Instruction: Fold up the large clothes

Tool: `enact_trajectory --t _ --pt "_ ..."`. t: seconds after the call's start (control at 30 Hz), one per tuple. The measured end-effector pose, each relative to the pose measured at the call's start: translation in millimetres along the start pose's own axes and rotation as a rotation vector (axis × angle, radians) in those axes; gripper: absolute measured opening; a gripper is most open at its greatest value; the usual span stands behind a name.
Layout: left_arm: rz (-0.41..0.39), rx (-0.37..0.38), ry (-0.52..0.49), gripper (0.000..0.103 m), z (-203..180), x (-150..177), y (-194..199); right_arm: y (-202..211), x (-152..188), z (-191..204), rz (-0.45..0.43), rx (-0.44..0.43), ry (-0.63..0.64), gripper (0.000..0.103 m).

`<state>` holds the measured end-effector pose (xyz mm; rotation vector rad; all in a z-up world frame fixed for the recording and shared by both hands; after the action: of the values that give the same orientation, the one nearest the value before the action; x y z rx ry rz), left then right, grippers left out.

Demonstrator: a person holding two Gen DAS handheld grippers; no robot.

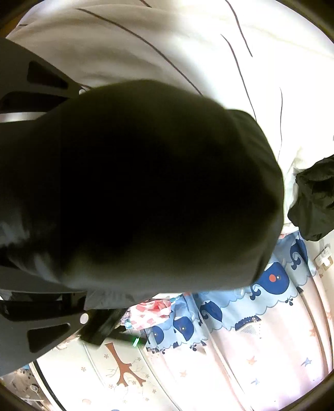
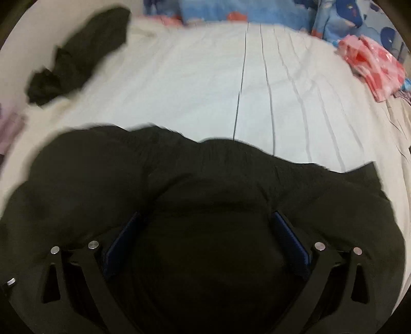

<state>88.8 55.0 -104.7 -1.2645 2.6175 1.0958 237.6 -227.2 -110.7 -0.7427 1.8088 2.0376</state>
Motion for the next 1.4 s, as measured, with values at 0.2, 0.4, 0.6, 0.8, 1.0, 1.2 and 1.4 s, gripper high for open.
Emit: enact_trajectory --t 0.2,0.4,0.6,0.8,1.0,1.2,1.4 --pt "-0.017 -0.027 -0.050 0.047 -5.9 2.8 4.9 17.5 55.3 27.3 -0.058 0.042 0.117 0.097" --pt "-0.047 -0.098 -0.132 0.047 -8.0 14.5 12.2 12.0 64.7 22.4 -0.021 0.041 0.109 0.097" --pt "-0.050 -0.100 -0.133 0.047 -4.2 16.0 14.6 71.3 94.2 52.4 -0.079 -0.010 0.179 0.097" --pt "-0.053 -0.111 -0.144 0.047 -6.0 18.1 10.2 43.9 115.2 57.4 -0.040 -0.018 0.198 0.097" --pt "-0.048 -0.102 -0.121 0.048 -5.0 16.5 7.9 83.7 119.0 76.7 -0.062 -0.049 0.236 0.097" --pt "-0.026 -0.096 -0.093 0.052 -3.9 9.8 0.7 49.6 137.0 90.0 0.065 0.002 0.332 0.097" --pt "-0.004 -0.036 0.008 0.053 9.5 2.5 -2.3 93.3 81.7 63.9 -0.097 0.011 0.226 0.097"
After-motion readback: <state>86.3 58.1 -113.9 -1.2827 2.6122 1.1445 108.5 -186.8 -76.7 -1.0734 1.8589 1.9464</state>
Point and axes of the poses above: each gripper's, at about its wrist camera, not at the fingertips, and y roughly against the way its jaws point, z to its left, x to its underside, the point moved 7 cm from there along -y, roughly the way its jaws point, and after that the axes turned 7 degrees about y, right-handed, at the moved point
